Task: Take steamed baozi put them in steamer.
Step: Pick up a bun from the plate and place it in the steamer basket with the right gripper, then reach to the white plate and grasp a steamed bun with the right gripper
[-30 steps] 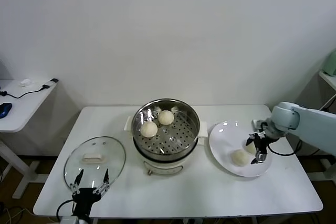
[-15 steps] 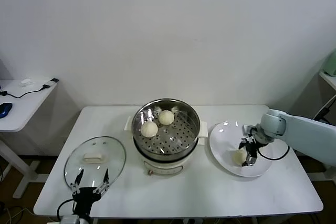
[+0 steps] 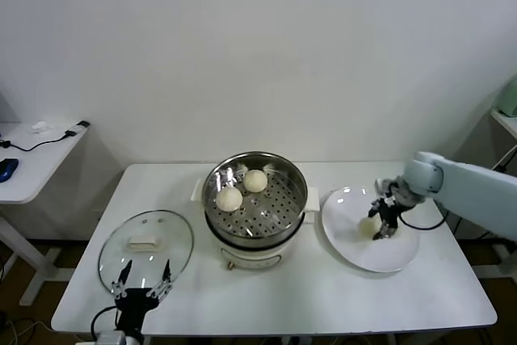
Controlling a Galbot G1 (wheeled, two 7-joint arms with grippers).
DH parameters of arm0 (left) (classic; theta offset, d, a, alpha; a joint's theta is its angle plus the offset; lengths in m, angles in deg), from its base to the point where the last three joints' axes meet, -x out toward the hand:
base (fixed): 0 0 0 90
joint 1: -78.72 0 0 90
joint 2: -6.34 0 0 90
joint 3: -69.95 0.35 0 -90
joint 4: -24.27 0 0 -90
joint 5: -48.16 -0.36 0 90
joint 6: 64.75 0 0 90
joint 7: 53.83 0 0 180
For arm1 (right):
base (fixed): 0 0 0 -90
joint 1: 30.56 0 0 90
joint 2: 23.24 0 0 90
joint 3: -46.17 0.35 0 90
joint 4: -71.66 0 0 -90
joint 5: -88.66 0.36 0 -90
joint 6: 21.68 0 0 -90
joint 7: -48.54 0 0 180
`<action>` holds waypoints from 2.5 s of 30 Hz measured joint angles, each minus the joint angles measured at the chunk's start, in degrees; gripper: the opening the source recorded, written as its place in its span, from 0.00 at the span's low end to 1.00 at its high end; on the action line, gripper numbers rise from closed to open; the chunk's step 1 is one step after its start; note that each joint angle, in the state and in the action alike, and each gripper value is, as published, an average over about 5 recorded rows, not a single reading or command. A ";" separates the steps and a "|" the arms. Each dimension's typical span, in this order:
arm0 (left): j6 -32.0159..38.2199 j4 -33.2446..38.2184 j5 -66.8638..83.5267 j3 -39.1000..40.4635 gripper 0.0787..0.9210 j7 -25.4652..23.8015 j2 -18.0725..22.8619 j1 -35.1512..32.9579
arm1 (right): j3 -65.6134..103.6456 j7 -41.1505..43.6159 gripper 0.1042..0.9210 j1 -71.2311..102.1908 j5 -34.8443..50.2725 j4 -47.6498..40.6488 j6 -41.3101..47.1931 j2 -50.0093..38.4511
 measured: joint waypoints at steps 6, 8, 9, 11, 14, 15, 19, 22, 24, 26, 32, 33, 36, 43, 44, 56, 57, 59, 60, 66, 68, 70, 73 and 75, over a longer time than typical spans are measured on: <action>0.00 0.08 -0.48 0.44 0.88 -0.12 0.04 -0.02 | -0.17 2.94 0.66 -10.77 -1.84 1.91 -6.57 5.30; 0.00 0.09 -0.52 0.43 0.88 -0.15 0.00 0.00 | -0.24 3.51 0.66 -13.53 -2.15 3.40 -8.57 7.37; -0.01 0.10 -0.52 0.38 0.88 -0.16 -0.04 0.01 | -0.32 3.74 0.66 -14.67 -2.31 4.31 -9.55 8.45; -0.01 0.13 -0.49 0.25 0.88 -0.17 -0.14 0.00 | -0.64 4.10 0.66 -16.40 -2.65 6.33 -11.44 10.60; -0.01 0.10 -0.38 0.00 0.88 -0.16 -0.31 -0.03 | -1.26 4.43 0.66 -17.96 -3.18 9.31 -14.23 13.84; -0.01 0.07 -0.33 -0.06 0.88 -0.16 -0.35 -0.03 | -1.47 4.50 0.66 -18.26 -3.42 10.17 -15.13 14.89; -0.06 -0.05 -0.25 -0.15 0.88 -0.15 -0.39 -0.05 | -2.33 4.57 0.66 -18.56 -4.94 12.45 -18.66 18.85; -0.09 -0.17 -0.24 -0.16 0.88 -0.15 -0.39 -0.03 | -3.15 4.33 0.66 -17.91 -6.53 13.23 -21.27 21.71; -0.11 -0.26 -0.24 -0.16 0.88 -0.15 -0.39 0.00 | -3.67 4.08 0.66 -17.19 -7.46 13.45 -22.81 23.43; -0.13 -0.29 -0.25 -0.16 0.88 -0.15 -0.39 0.02 | -4.13 3.82 0.66 -16.40 -8.27 13.55 -24.13 24.90; -0.14 -0.41 -0.28 -0.28 0.88 -0.12 -0.37 -0.06 | -5.00 3.08 0.66 -13.60 -10.87 12.95 -27.46 28.59; -0.13 -0.44 -0.28 -0.31 0.88 -0.11 -0.37 -0.08 | -5.05 2.97 0.66 -13.06 -11.32 12.62 -27.94 29.17; -0.05 -0.47 -0.30 -0.34 0.88 -0.09 -0.37 -0.19 | -5.14 2.65 0.67 -11.43 -12.51 11.36 -29.32 30.86; 0.10 -0.53 -0.30 -0.46 0.88 -0.02 -0.36 -0.28 | -5.50 2.29 0.69 -8.29 -13.56 7.73 -31.48 34.06; 0.13 -0.56 -0.30 -0.47 0.88 -0.01 -0.36 -0.27 | -5.51 2.24 0.70 -8.01 -13.60 7.29 -31.70 34.41; 0.19 -0.80 -0.23 -0.49 0.88 0.03 -0.40 -0.10 | -5.61 1.68 0.88 -6.95 -12.49 4.12 -34.88 36.09; 0.20 -0.81 -0.23 -0.49 0.88 0.03 -0.40 -0.10 | -5.57 1.95 0.88 -7.23 -12.15 4.08 -35.21 36.01; 0.21 -0.81 -0.23 -0.48 0.88 0.02 -0.40 -0.11 | -5.43 2.67 0.88 -8.07 -11.28 3.96 -35.81 35.71; 0.22 -0.80 -0.23 -0.47 0.88 0.01 -0.40 -0.11 | -5.37 3.10 0.88 -8.61 -10.74 3.86 -36.05 35.45; 0.41 -0.67 -0.23 -0.43 0.88 -0.01 -0.40 -0.30 | -5.72 6.22 0.88 -13.00 -5.53 2.34 -36.33 32.41; 0.51 -0.58 -0.23 -0.43 0.88 -0.04 -0.40 -0.43 | -6.19 7.29 0.88 -14.70 -2.88 1.33 -35.69 30.73; 0.61 -0.48 -0.23 -0.43 0.88 -0.07 -0.42 -0.53 | -6.86 8.15 0.88 -16.38 0.05 0.07 -34.15 28.63; 0.73 -0.35 -0.23 -0.44 0.88 -0.12 -0.55 -0.63 | -8.19 8.99 0.88 -18.60 3.87 -1.70 -30.24 24.81; 0.77 -0.34 -0.23 -0.46 0.88 -0.14 -0.68 -0.60 | -9.27 9.33 0.88 -19.67 5.69 -2.56 -27.12 21.96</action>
